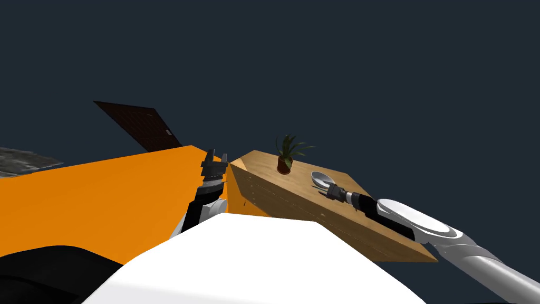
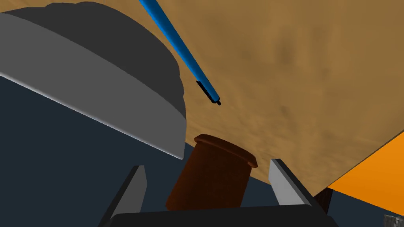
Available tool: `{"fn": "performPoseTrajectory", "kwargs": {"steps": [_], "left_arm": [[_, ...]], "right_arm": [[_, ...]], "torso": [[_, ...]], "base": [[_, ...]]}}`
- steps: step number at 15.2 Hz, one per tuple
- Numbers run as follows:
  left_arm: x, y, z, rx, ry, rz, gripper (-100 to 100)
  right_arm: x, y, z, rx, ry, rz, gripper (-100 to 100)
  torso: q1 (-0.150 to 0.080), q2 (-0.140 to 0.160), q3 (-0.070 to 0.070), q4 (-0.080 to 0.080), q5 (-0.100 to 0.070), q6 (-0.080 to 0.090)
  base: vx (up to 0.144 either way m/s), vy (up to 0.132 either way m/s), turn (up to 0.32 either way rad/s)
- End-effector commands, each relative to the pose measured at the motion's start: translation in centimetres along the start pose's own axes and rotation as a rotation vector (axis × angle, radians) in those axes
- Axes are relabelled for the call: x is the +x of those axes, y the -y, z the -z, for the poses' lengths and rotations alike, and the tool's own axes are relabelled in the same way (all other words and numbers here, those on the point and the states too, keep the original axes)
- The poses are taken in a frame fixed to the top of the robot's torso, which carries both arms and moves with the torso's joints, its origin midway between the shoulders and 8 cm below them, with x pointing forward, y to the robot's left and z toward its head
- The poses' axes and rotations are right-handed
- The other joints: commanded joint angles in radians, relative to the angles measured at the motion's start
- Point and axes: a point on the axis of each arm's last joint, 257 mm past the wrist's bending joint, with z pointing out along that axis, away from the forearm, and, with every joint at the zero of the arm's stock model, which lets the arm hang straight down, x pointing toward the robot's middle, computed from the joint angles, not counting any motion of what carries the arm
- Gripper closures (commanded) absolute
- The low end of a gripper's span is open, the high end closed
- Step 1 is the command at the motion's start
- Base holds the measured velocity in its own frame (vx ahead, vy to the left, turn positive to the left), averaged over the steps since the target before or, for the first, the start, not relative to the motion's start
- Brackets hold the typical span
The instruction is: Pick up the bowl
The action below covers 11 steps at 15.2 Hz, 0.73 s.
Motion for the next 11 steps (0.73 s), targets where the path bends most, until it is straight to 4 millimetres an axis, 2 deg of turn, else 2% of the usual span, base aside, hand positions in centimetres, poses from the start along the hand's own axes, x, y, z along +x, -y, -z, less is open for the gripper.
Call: {"fn": "performPoseTrajectory", "kwargs": {"steps": [1, 2, 3, 4, 5, 6, 7, 8, 9, 10, 11], "left_arm": [[0.0, 0.0, 0.0, 0.000, 0.000, 0.000, 0], [0.0, 0.0, 0.0, 0.000, 0.000, 0.000, 0], [0.0, 0.0, 0.0, 0.000, 0.000, 0.000, 0], [0.0, 0.0, 0.0, 0.000, 0.000, 0.000, 0], [0.0, 0.0, 0.0, 0.000, 0.000, 0.000, 0], [0.0, 0.0, 0.0, 0.000, 0.000, 0.000, 0], [0.0, 0.0, 0.0, 0.000, 0.000, 0.000, 0], [0.0, 0.0, 0.0, 0.000, 0.000, 0.000, 0], [0.0, 0.0, 0.0, 0.000, 0.000, 0.000, 0], [0.0, 0.0, 0.0, 0.000, 0.000, 0.000, 0], [0.0, 0.0, 0.0, 0.000, 0.000, 0.000, 0]], "right_arm": [[2.6, 1.1, 1.1, -0.016, -0.088, 0.079, -100], [2.9, 1.1, 1.2, -0.016, -0.094, 0.082, -100], [4.3, 1.7, 2.0, -0.034, -0.149, 0.141, -100], [4.8, 1.9, 2.2, -0.030, -0.159, 0.137, -100], [6.6, 2.6, 3.3, -0.046, -0.221, 0.189, -100], [6.6, 2.6, 3.3, -0.046, -0.221, 0.189, -100], [8.3, 3.3, 4.5, -0.063, -0.282, 0.237, -100], [8.3, 3.3, 4.5, -0.063, -0.282, 0.237, -100], [9.9, 4.0, 5.8, -0.081, -0.340, 0.280, -100], [9.9, 4.0, 5.8, -0.081, -0.340, 0.280, -100], [11.4, 4.6, 7.0, -0.100, -0.394, 0.320, -100]], "torso": [[0.000, 0.000, 0.000, 0.000, 0.000, 0.000], [0.001, 0.000, 0.000, 0.000, 0.000, 0.000], [0.001, 0.000, 0.000, 0.000, 0.000, 0.000], [0.001, 0.000, 0.000, 0.000, 0.000, 0.000], [0.002, 0.000, 0.000, 0.000, 0.000, 0.000], [0.002, -0.001, 0.000, 0.000, 0.000, 0.000], [0.002, 0.000, 0.000, 0.000, 0.001, 0.000], [0.002, -0.001, 0.000, 0.000, 0.001, 0.000], [0.002, -0.001, 0.000, 0.000, 0.000, 0.000], [0.002, -0.001, 0.000, 0.000, 0.000, 0.000], [0.001, 0.000, 0.000, 0.000, 0.000, 0.000]], "base": [[0.017, 0.070, 0.119], [0.018, 0.068, 0.095], [0.024, 0.080, 0.086], [0.021, 0.077, 0.084], [0.022, 0.081, 0.133], [0.026, 0.073, 0.100], [0.036, 0.079, 0.074], [0.030, 0.072, 0.071], [0.029, 0.071, 0.105], [0.022, 0.064, 0.093], [0.015, 0.070, 0.093]]}}
